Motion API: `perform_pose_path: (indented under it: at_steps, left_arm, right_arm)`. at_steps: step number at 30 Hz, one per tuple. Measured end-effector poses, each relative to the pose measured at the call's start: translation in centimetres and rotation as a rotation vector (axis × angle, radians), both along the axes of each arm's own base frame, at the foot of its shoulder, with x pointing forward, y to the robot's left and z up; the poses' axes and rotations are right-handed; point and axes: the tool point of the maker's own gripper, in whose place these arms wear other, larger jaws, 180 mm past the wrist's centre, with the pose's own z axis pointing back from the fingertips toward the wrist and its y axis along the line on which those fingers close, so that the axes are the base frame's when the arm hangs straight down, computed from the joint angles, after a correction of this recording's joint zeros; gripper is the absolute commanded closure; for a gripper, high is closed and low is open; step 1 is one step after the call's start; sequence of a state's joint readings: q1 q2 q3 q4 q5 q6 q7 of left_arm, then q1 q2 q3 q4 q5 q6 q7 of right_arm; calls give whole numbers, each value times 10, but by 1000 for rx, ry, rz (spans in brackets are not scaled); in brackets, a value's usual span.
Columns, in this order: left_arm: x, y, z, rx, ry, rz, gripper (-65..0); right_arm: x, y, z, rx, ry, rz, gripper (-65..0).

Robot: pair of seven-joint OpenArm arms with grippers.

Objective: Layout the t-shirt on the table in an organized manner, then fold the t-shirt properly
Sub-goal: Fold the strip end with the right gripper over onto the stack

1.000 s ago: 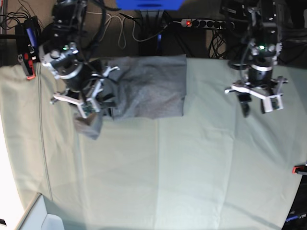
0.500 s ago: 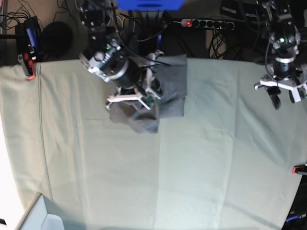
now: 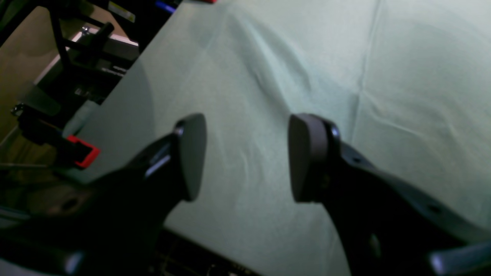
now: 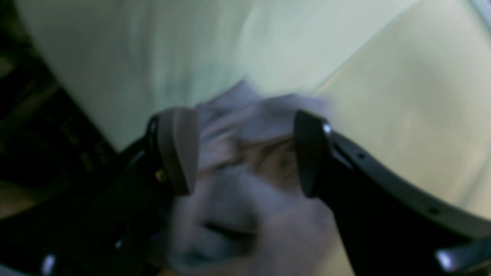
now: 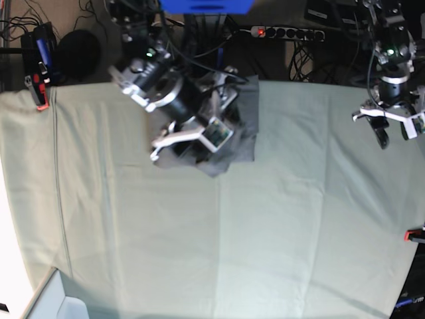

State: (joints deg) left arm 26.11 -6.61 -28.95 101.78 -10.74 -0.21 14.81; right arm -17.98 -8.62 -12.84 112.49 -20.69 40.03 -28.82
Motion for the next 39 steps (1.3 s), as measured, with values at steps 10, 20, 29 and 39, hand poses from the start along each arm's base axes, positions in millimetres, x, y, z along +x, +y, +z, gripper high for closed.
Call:
perform_pose_path:
  at_steps: [10,20,29,39]
  left_arm:
    - [3,-2,0,-4,-1,-5,-331]
    - [3,-2,0,-4,-3,-4,-331]
    - [-1,0,-2,-2,7,0,-333]
    - [-5,-3,-5,-99,-18,16,-333]
  right_arm:
    - [28,-92,-46,-92,99,-244,-272]
    - [-22,-30,-95,-57,267,-71,-42]
    - [-25,15,-60,-20,175,53,-42]
    - [14,-28,-63,-39,151,-70,-42]
